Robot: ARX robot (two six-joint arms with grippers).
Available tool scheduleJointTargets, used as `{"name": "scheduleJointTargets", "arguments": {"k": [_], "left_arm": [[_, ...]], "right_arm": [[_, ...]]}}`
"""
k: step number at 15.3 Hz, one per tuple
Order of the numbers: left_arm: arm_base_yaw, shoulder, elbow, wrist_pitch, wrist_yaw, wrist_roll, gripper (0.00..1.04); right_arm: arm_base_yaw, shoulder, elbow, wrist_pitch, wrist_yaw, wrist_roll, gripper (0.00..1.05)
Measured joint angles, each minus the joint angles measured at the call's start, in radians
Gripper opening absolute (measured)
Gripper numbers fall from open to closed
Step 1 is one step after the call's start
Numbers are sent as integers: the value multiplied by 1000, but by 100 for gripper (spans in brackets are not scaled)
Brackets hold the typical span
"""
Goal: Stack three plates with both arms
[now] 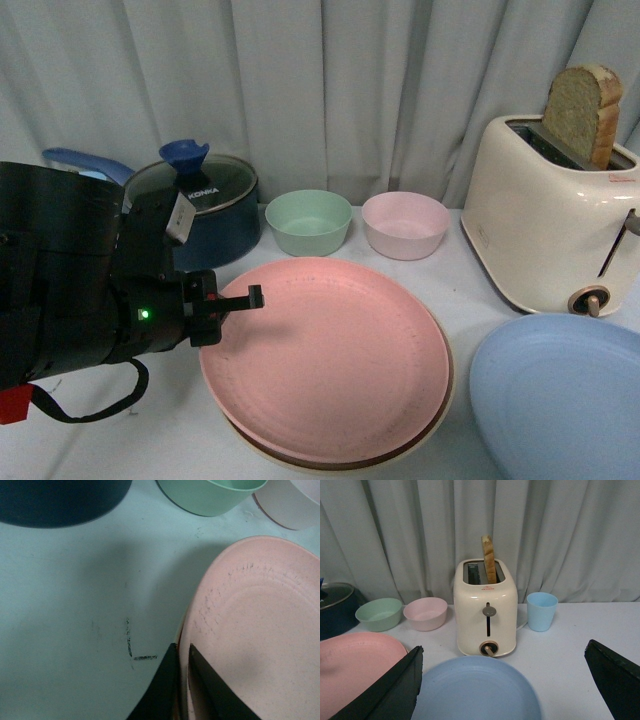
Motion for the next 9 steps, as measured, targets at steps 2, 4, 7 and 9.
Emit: {"name": "scheduleJointTargets", "arguments": {"k": [2, 4, 7, 9], "left_arm": [[-3, -10, -3, 0, 24, -6, 33], [-5, -120, -69, 28, 41, -26, 59], [16, -460, -187, -21, 51, -20, 95], [26, -612, -336, 312, -233, 145, 80]], "right_arm": [[0, 0, 0, 0, 0, 0, 98], [0, 0, 0, 0, 0, 0, 98], [0, 0, 0, 0, 0, 0, 98], [0, 0, 0, 0, 0, 0, 98]]}}
